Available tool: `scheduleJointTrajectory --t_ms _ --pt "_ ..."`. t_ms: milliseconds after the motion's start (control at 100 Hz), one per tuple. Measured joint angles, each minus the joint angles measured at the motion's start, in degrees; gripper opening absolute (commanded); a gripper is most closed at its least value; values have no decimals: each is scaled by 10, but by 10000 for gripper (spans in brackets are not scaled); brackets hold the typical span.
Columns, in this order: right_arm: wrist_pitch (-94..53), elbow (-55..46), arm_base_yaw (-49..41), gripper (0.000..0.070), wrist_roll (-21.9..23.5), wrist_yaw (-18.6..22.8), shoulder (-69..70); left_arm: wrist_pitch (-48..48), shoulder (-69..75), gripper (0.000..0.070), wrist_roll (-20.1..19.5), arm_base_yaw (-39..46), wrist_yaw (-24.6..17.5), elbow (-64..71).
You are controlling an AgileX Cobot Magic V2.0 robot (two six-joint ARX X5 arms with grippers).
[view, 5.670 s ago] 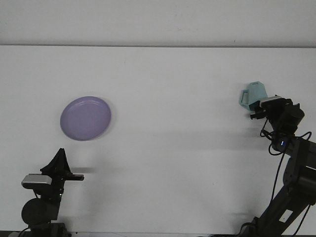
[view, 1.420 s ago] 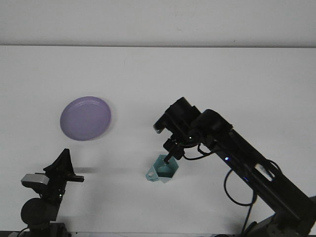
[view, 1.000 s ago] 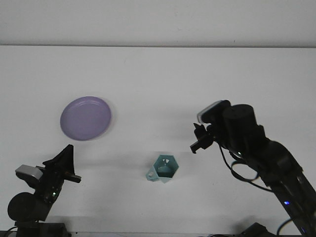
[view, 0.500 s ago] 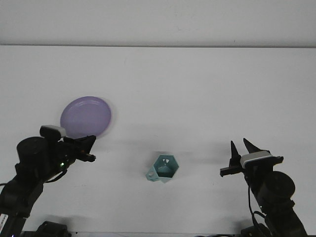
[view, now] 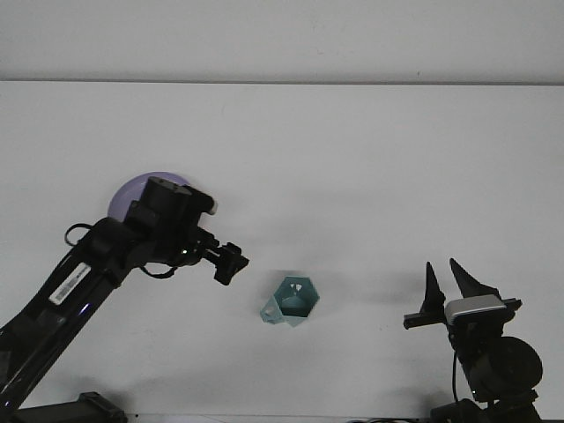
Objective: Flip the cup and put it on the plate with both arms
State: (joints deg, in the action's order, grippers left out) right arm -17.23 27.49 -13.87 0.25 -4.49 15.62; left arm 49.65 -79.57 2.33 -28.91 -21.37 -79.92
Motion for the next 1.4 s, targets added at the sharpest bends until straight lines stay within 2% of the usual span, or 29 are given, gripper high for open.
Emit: scheduleJointTrajectory --t_ms 390,440,580,830,920,980,1050,1100,1130,1400 --pt "1 0 0 268 0 0 0 28 -156 585 -11 -118 1 -55" --pt "1 0 0 268 0 0 0 28 -172 585 -14 -130 12 -59" --pt "1 0 0 268 0 0 0 11 -208 586 -25 -155 82 -63" --pt "1 0 0 268 0 0 0 -10 -247 567 -30 -166 90 -63" --pt "1 0 0 268 0 0 0 -12 -257 512 -31 -168 90 -64" --pt "1 0 0 268 0 0 0 -12 -265 435 -33 -169 90 -64" --pt "1 0 0 268 0 0 0 -15 -271 263 -34 -172 90 -64" --pt "1 0 0 268 0 0 0 -21 -272 78 -35 -175 91 -64" --pt "1 0 0 268 0 1 0 -23 -272 0 -36 -177 91 -64" --pt "2 0 0 268 0 2 0 -22 -272 12 -42 -181 92 -69"
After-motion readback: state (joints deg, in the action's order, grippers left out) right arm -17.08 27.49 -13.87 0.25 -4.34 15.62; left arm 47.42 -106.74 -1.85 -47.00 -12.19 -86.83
